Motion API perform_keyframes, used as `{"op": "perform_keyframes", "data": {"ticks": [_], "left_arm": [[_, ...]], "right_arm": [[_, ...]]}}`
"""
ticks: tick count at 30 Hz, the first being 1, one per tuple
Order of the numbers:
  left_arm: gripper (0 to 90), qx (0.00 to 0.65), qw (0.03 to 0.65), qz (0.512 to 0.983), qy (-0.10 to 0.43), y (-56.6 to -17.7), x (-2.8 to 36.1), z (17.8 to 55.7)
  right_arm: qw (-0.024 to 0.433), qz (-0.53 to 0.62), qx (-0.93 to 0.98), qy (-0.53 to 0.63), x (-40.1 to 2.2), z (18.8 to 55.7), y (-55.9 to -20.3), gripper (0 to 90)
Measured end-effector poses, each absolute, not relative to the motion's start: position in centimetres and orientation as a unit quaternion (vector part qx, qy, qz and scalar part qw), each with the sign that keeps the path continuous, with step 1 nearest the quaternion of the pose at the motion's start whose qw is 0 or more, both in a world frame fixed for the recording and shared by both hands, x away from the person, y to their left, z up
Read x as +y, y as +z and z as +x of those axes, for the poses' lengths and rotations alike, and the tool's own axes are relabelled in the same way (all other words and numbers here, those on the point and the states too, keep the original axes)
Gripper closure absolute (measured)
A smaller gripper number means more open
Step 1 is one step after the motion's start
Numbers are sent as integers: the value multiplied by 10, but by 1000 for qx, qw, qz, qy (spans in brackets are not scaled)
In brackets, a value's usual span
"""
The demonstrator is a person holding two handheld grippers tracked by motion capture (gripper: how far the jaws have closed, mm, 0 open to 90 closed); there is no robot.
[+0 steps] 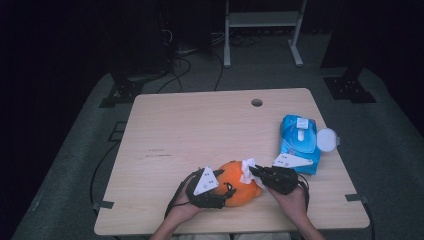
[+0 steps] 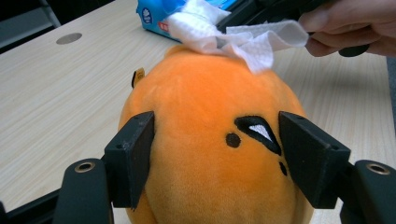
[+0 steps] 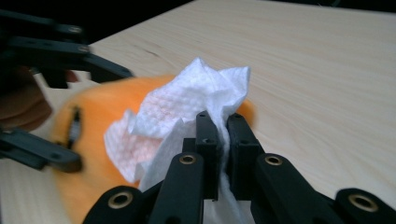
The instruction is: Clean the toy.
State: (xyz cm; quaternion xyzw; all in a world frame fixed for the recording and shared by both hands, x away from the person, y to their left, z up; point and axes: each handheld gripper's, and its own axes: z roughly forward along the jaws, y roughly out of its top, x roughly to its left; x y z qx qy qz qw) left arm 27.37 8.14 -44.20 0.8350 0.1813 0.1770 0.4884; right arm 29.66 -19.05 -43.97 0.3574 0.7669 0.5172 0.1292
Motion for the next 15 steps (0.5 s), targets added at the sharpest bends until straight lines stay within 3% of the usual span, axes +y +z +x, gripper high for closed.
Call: {"op": "perform_keyframes", "data": {"ticks": [10,15], "left_arm": [[294,190,495,831,167,-443,83,276],[295,187,493,832,171,-443,83,275]], "right_arm": [[131,334,766,533,-180,288,-434,841],[125,380,760,513,-198,302,-449,842]]}}
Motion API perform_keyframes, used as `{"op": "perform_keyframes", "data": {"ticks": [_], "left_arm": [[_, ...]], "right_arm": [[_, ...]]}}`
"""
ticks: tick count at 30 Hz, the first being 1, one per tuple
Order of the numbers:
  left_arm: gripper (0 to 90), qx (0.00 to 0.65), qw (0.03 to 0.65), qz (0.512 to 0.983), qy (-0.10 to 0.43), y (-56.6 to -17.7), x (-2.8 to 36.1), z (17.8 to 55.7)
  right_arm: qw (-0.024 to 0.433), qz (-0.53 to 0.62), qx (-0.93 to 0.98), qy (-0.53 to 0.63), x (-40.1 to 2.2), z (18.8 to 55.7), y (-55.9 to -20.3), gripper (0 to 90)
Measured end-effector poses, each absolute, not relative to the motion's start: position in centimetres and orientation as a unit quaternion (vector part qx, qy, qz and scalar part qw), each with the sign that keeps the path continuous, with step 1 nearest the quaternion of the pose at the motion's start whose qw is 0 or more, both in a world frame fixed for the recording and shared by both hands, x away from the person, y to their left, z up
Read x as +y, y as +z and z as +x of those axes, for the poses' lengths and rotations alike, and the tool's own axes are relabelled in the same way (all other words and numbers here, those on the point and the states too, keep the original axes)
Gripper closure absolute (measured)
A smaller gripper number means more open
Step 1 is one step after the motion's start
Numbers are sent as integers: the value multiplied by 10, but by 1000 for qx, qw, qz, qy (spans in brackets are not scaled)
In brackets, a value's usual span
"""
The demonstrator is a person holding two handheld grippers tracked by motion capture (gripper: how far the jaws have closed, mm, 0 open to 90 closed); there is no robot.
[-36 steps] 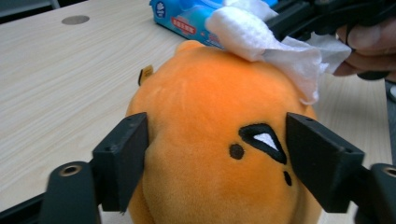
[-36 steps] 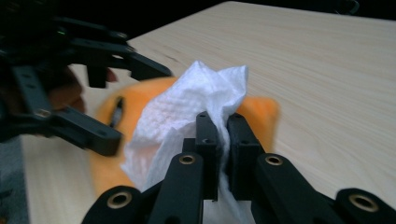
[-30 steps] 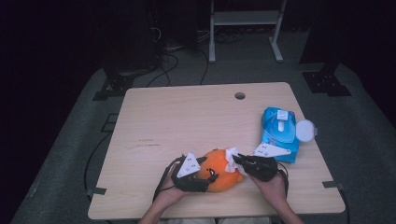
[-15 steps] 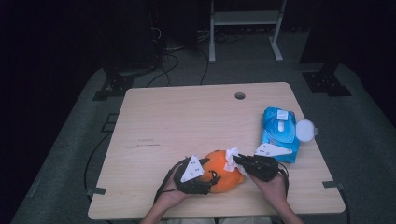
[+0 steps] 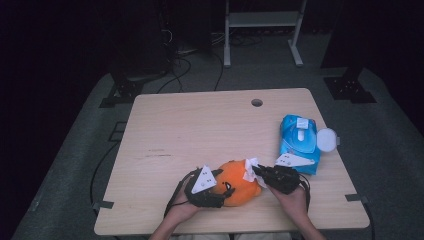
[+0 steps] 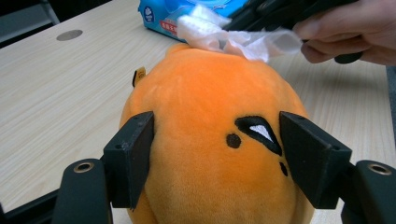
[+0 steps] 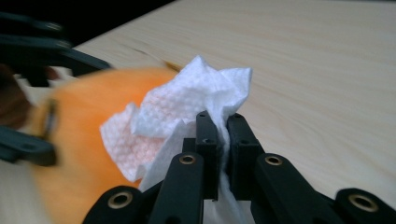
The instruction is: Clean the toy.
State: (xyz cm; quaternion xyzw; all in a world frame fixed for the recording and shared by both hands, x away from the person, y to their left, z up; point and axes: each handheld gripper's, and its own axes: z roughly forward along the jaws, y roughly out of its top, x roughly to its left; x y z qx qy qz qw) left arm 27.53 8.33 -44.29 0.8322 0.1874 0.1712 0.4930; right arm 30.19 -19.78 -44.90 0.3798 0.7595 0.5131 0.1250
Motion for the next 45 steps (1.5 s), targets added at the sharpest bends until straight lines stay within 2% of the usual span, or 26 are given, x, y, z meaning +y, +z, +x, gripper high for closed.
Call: {"op": "perform_keyframes", "data": {"ticks": [4,10,15,21,26,27,29,32,35,40,41,42,45], "left_arm": [[290,187,492,833,172,-443,81,276],[289,187,493,832,172,-444,81,276],[286,184,491,832,178,-443,77,275],[277,185,492,832,178,-443,78,275],[131,227,502,817,172,-435,83,279],[128,237,503,816,162,-436,84,280],[178,233,497,822,152,-439,83,281],[247,199,488,832,174,-439,76,275],[248,192,487,833,179,-439,76,273],[105,246,503,815,149,-437,84,282],[109,248,503,818,132,-440,84,284],[154,243,502,820,130,-441,83,283],[239,211,491,831,156,-441,78,278]], "right_arm": [[118,387,761,508,-198,303,-455,841],[124,348,760,535,-186,293,-435,840],[114,372,756,527,-192,298,-444,840],[124,316,771,539,-171,285,-431,840],[116,339,766,533,-182,293,-441,842],[112,344,764,534,-184,294,-441,842],[115,344,765,533,-184,292,-439,842],[125,320,771,536,-170,283,-430,841],[126,298,778,539,-162,279,-425,841],[121,310,775,537,-171,285,-431,843],[118,314,773,538,-172,284,-431,843],[119,311,774,539,-171,283,-430,843],[115,288,777,548,-159,276,-425,841]]}}
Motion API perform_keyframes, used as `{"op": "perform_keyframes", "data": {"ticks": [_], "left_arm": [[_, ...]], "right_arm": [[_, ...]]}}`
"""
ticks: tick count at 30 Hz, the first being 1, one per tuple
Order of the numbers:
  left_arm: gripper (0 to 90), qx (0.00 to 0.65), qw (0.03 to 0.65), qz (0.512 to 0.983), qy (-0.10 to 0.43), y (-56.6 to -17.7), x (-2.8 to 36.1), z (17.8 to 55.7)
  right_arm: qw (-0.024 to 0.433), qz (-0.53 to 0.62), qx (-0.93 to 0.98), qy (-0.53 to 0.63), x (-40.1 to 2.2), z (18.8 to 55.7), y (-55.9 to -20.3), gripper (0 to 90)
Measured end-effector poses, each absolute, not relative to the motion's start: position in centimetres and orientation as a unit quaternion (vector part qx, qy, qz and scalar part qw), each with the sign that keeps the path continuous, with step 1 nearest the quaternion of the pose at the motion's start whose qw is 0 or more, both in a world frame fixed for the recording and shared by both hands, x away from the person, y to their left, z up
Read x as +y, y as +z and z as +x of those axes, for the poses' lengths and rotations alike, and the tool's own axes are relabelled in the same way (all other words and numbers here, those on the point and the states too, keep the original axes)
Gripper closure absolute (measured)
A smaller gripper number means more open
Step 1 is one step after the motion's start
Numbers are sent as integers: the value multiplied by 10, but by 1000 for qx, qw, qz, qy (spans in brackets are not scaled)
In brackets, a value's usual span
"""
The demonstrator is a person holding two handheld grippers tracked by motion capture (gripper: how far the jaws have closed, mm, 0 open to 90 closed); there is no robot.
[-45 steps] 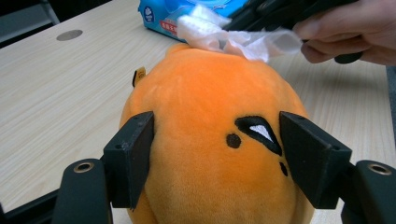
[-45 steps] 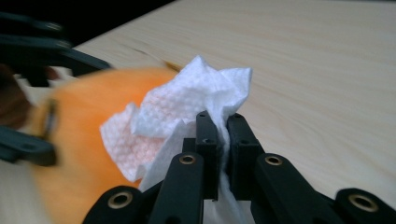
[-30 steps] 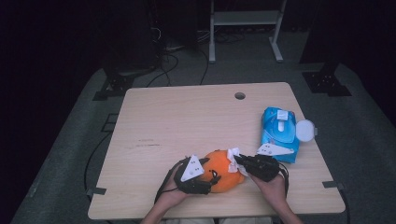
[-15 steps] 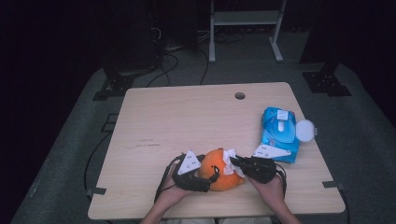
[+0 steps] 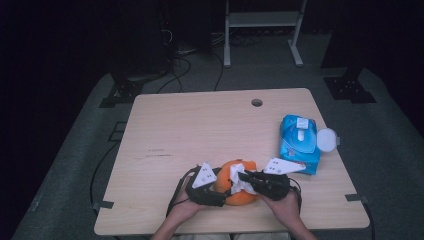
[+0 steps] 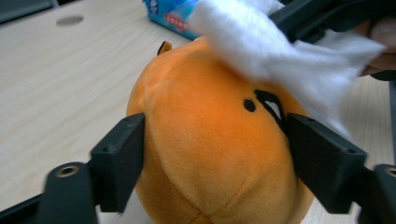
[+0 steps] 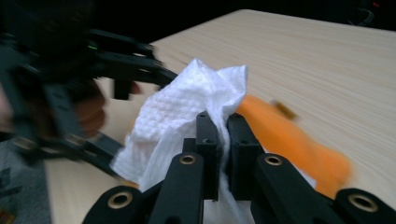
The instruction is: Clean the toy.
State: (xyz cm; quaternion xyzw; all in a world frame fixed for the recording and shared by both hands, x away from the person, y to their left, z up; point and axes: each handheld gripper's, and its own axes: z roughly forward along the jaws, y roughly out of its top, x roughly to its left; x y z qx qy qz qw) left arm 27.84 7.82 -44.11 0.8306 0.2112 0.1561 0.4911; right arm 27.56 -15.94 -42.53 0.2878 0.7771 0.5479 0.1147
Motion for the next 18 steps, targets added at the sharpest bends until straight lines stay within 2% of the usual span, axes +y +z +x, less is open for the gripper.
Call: {"op": "perform_keyframes", "data": {"ticks": [3,6,8,11,13,14,18], "left_arm": [[270,191,486,836,170,-439,76,275],[274,190,490,834,165,-440,79,274],[221,203,495,830,159,-439,81,276],[102,256,495,821,122,-440,84,286],[154,246,492,826,122,-443,84,286],[201,233,491,829,133,-442,82,283],[278,196,480,838,170,-438,77,275]], "right_arm": [[136,264,786,543,-150,270,-420,842],[142,286,781,537,-160,277,-421,843],[141,312,775,532,-173,283,-426,843],[149,313,774,529,-178,281,-427,843],[154,304,777,529,-175,278,-425,843],[149,300,778,531,-170,277,-424,843],[155,280,787,528,-157,276,-420,842]]}}
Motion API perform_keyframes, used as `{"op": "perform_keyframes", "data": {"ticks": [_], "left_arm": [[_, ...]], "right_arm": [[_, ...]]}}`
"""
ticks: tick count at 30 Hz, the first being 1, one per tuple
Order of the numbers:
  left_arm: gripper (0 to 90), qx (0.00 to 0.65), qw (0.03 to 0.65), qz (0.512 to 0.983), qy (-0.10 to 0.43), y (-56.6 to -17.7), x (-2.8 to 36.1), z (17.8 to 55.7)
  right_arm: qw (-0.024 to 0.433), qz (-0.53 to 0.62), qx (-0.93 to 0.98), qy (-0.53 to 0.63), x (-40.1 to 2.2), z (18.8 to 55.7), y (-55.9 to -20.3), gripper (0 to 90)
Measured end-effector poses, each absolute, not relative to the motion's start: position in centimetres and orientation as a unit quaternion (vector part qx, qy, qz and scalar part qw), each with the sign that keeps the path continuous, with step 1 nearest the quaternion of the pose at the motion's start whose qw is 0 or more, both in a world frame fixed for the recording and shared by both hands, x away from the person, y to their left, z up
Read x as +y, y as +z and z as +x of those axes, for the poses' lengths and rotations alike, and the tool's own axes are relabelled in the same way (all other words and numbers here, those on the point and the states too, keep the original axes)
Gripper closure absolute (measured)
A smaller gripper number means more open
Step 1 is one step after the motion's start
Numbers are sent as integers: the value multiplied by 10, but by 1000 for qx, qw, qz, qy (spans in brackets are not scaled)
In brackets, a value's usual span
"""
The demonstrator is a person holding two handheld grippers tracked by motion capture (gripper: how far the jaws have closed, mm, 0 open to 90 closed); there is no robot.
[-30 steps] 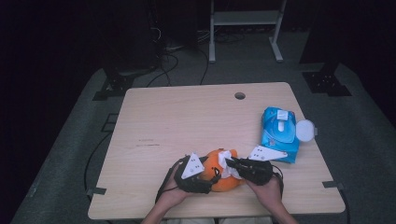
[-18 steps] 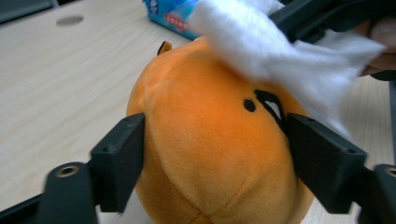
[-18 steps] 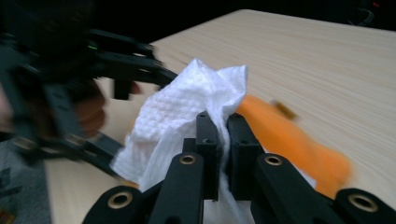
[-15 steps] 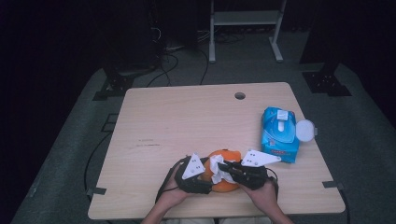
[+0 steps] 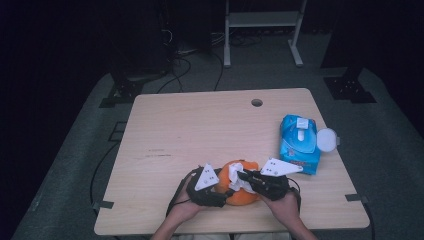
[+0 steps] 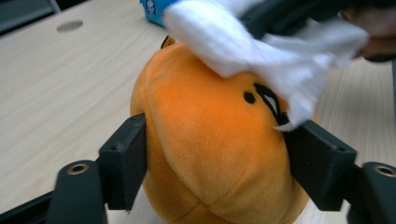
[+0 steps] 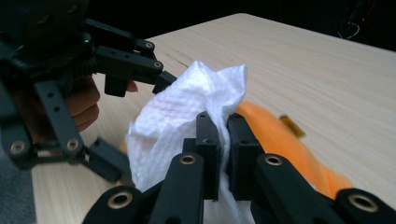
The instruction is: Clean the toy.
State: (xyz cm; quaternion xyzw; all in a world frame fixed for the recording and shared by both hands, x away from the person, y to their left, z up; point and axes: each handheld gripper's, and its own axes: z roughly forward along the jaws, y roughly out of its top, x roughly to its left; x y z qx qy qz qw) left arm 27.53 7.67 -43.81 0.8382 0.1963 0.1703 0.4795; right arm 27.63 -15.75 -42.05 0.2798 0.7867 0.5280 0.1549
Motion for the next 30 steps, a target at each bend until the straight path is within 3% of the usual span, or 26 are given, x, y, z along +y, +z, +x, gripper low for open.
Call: {"op": "perform_keyframes", "data": {"ticks": [4,8,10,12,17,20,22,25,28,30], "left_arm": [[266,196,488,835,163,-438,78,275],[125,246,503,820,122,-437,81,283],[107,287,502,812,77,-440,82,289],[116,304,492,813,71,-440,81,290],[311,267,489,819,138,-435,80,282],[347,219,487,815,224,-427,75,273],[343,203,483,818,238,-426,74,271],[279,210,490,820,210,-431,77,274],[137,281,517,794,152,-430,87,285],[141,319,528,779,111,-432,92,291]], "right_arm": [[159,309,778,523,-173,285,-421,842],[149,332,773,519,-188,288,-429,842],[148,326,774,523,-185,285,-427,843],[138,306,778,531,-176,280,-425,842],[126,293,778,541,-167,278,-425,841],[132,303,768,549,-175,281,-419,842],[137,311,766,546,-180,284,-418,841],[132,321,769,537,-184,289,-426,842],[135,310,780,527,-177,285,-431,842],[135,296,787,525,-171,281,-429,842]]}}
